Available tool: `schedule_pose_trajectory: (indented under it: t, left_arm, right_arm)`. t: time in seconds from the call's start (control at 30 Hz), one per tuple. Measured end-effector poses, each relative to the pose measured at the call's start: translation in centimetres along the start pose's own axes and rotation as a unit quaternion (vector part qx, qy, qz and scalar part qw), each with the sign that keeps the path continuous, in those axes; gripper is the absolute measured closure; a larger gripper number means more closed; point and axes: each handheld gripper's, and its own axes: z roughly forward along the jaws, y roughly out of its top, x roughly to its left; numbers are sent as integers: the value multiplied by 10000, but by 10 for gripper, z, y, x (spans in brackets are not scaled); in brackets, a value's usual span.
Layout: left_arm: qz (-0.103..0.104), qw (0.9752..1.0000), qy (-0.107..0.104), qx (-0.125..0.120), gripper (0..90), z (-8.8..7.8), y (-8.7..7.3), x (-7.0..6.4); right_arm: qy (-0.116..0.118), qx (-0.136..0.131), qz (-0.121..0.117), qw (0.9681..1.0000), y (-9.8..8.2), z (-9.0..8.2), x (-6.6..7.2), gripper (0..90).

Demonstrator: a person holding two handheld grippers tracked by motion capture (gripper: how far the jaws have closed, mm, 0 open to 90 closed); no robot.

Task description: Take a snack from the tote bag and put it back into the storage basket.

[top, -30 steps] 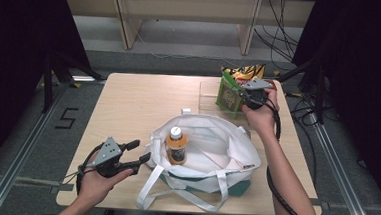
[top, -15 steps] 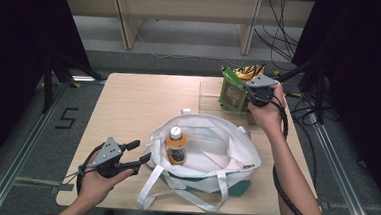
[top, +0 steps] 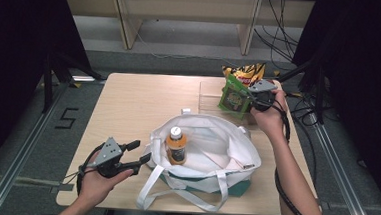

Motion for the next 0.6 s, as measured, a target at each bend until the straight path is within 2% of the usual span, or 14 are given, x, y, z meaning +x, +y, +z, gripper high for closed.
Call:
schedule_pose_trajectory:
  t: [0.33,0.4,0.43,0.6]
  left_arm:
    - [8,10000,0,-11,387,0,0,0]
    - [-2,10000,2,-12,387,0,0,0]
    - [21,10000,2,-12,387,0,0,1]
    - [2,10000,-1,-1,387,0,0,0]
  right_arm:
    - [-44,159,-172,9997,-7,3,3,893]
    - [-53,162,-162,9997,-8,3,3,894]
    - [39,184,-130,9997,-8,3,3,894]
    - [37,196,-119,9997,-8,1,2,894]
